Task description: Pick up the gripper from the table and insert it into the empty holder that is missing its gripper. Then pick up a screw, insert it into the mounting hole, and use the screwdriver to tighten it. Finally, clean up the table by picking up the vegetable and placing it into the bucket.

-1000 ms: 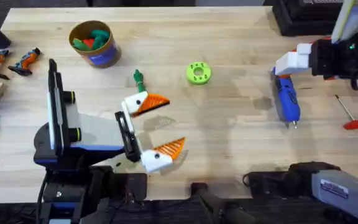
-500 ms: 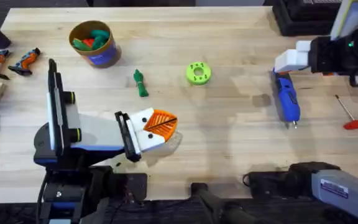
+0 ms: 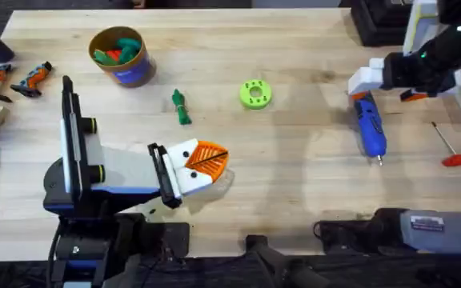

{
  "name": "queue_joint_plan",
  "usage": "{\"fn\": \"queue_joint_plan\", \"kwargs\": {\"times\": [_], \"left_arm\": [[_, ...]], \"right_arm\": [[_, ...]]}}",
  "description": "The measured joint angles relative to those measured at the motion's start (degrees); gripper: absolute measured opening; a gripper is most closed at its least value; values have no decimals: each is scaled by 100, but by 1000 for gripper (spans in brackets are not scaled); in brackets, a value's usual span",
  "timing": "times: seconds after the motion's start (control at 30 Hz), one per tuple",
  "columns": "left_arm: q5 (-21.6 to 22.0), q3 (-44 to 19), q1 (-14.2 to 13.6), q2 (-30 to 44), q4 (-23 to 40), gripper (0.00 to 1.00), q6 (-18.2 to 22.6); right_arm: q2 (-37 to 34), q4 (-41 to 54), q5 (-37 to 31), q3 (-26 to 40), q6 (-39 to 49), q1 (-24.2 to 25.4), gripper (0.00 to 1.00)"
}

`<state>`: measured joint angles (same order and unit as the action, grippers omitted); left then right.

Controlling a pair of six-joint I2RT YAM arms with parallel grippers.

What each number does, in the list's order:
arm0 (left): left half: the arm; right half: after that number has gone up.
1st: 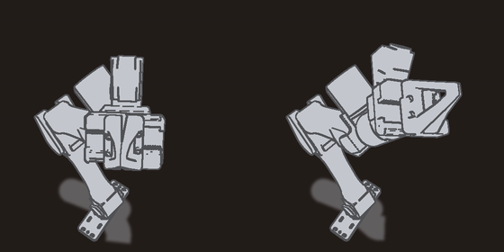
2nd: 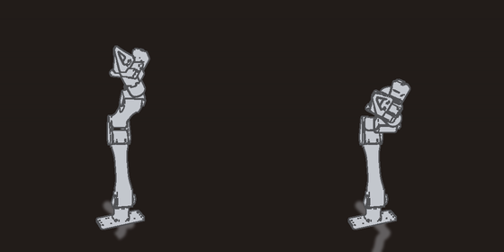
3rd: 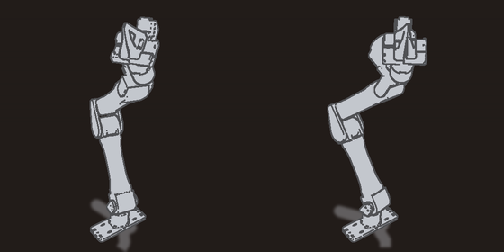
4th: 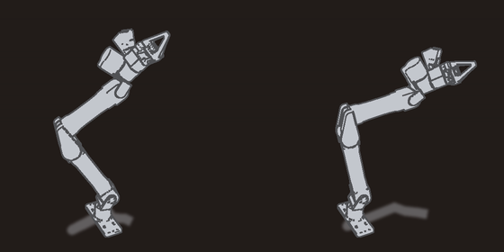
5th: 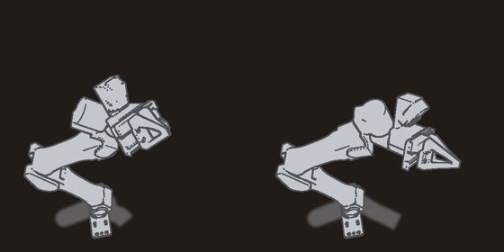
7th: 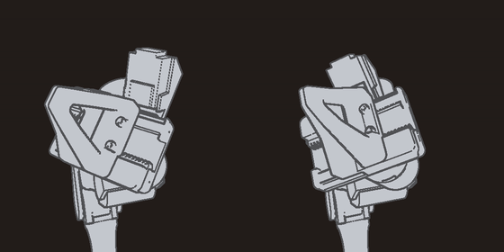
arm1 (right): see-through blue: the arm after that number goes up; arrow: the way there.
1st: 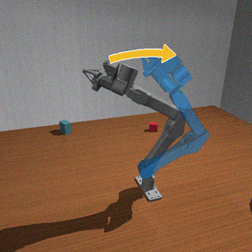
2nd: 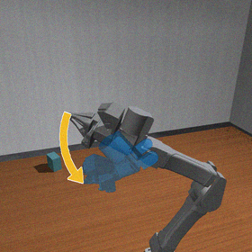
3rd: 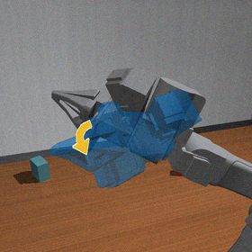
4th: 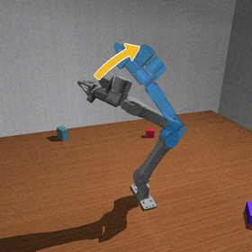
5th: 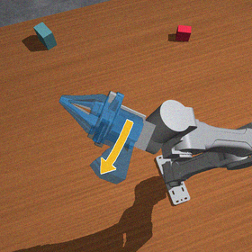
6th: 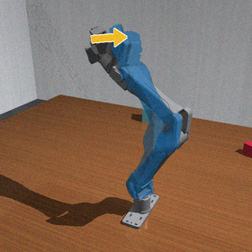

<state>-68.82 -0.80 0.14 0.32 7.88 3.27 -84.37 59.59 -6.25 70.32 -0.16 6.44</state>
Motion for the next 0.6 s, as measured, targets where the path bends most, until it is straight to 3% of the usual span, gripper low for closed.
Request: {"fn": "queue_joint_plan", "kwargs": {"times": [0.4, 0.6], "left_arm": [[0, 0, 0, 0, 0, 12, 0], [0, 0, 0, -2, 0, 12, 0]], "right_arm": [[-1397, -663, 99, -1, 850, 128, 991], [-1548, -722, 236, -10, 1059, 330, 991]]}}
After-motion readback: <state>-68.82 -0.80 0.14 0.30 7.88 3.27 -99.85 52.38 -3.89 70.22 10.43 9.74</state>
